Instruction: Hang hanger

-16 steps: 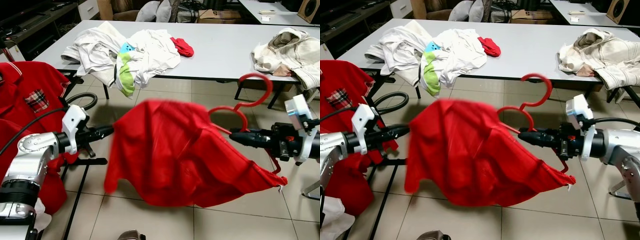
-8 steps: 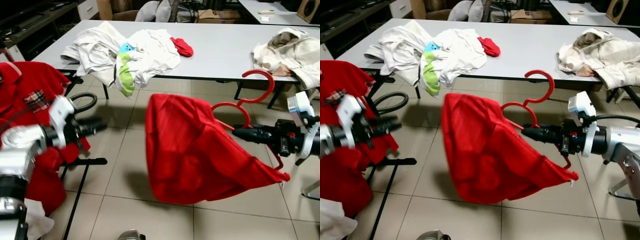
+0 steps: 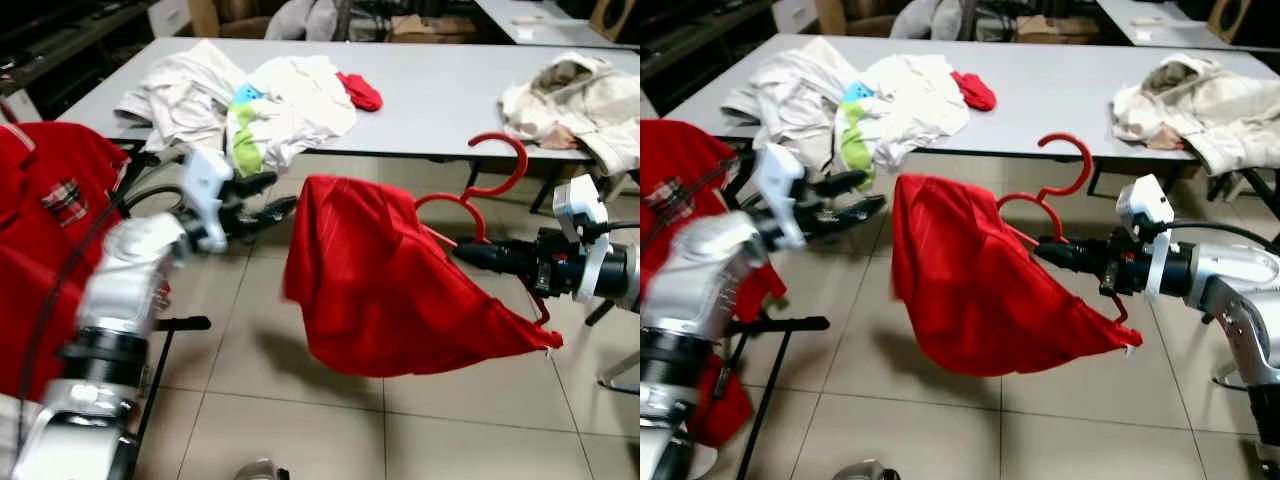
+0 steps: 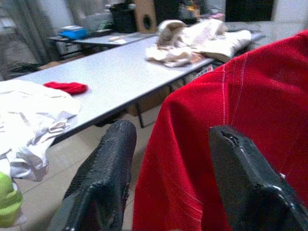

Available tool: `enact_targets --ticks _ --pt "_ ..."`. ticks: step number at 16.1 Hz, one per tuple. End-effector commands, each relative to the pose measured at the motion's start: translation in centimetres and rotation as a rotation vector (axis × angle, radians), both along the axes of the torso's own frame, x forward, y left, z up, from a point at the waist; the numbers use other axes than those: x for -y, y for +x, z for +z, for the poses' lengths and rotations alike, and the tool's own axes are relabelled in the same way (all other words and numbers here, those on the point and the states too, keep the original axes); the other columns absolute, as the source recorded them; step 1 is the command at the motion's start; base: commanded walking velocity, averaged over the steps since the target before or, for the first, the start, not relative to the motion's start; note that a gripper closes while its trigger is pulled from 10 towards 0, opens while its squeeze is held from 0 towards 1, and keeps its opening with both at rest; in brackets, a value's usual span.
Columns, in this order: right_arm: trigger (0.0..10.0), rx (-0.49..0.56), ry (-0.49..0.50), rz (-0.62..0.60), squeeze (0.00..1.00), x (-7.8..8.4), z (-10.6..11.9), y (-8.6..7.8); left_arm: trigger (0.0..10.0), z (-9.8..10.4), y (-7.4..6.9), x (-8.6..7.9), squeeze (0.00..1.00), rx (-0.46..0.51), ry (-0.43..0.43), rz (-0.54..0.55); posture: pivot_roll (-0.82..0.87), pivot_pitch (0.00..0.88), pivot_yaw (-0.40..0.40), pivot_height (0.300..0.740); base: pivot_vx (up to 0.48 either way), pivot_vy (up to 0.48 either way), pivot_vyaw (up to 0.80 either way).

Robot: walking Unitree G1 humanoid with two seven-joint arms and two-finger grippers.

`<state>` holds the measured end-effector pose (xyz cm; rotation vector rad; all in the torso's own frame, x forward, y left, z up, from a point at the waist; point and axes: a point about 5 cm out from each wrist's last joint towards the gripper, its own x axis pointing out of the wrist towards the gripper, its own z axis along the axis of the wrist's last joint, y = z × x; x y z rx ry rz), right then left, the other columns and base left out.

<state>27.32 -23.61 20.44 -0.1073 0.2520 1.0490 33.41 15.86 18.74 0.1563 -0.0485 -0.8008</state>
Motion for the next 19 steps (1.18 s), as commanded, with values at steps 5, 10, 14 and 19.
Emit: enact_targets --ticks 5,10,14,19 --pt "10.0 0.059 0.030 0.019 0.00 -0.5 1.2 0.3 10.0 -0.6 -1.1 2.4 0.00 -0.046 -0.085 0.077 -0.06 0.000 0.056 0.740 0.000 0.000 0.00" --pt "10.0 0.041 0.046 0.054 0.00 -1.8 0.6 0.3 10.0 -1.3 -1.0 3.8 0.00 -0.075 -0.120 0.121 -0.07 0.000 0.049 0.740 0.000 0.000 0.00" --pt "10.0 0.038 0.055 0.062 0.00 -2.0 0.7 0.3 9.4 -1.5 -1.0 3.7 0.00 -0.062 -0.081 0.154 -0.07 0.000 0.046 0.740 0.000 0.000 0.00" --pt "10.0 0.038 0.056 0.068 0.00 -2.1 0.7 0.5 0.0 -1.5 -1.0 2.9 0.00 -0.044 -0.060 0.154 -0.06 0.000 0.042 0.740 0.000 0.000 0.00"
